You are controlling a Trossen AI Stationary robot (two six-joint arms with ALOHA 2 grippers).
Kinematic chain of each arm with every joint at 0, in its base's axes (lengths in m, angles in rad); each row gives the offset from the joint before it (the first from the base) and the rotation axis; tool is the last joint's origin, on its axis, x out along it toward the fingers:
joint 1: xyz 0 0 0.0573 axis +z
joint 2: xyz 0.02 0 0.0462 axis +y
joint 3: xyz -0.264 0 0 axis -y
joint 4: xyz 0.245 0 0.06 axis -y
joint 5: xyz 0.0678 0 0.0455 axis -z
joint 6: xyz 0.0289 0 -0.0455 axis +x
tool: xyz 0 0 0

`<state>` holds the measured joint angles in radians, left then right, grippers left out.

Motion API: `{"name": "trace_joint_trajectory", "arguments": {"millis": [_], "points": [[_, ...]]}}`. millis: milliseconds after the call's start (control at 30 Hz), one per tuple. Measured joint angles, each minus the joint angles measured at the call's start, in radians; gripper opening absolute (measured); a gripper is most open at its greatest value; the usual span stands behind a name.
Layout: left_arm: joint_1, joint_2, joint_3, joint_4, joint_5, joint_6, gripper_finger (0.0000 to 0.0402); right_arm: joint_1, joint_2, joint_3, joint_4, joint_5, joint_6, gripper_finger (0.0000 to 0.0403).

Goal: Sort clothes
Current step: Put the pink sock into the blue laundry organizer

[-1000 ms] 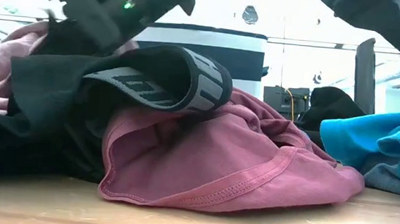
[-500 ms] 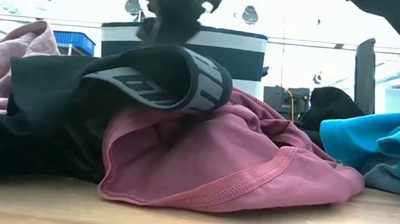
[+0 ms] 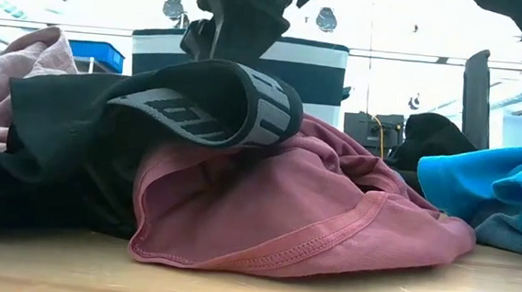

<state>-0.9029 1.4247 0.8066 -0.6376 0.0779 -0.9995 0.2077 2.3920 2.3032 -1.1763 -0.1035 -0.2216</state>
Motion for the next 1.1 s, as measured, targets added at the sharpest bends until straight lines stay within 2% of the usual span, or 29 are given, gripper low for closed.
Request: {"name": "trace_joint_trajectory", "arguments": {"millis": [167, 433, 633, 900, 1100], "points": [[-0.012, 0.051, 0.0, -0.026, -0.015, 0.039, 0.0125, 0.0, 0.0, 0.0, -0.002, 0.001, 0.005, 0.021], [-0.011, 0.016, 0.034, -0.049, -0.03, 0.085, 0.0125, -0.003, -0.001, 0.0, -0.008, 0.003, 0.004, 0.021], [-0.011, 0.006, 0.041, -0.166, -0.111, 0.097, 0.0125, -0.005, -0.001, 0.0, -0.005, 0.003, 0.004, 0.021], [-0.014, 0.042, 0.02, -0.157, -0.107, 0.098, 0.0125, -0.005, -0.001, 0.0, -0.014, 0.003, 0.009, 0.021], [-0.016, 0.051, 0.02, -0.133, -0.058, 0.091, 0.0125, -0.005, -0.001, 0.0, -0.019, 0.003, 0.01, 0.021]]}}
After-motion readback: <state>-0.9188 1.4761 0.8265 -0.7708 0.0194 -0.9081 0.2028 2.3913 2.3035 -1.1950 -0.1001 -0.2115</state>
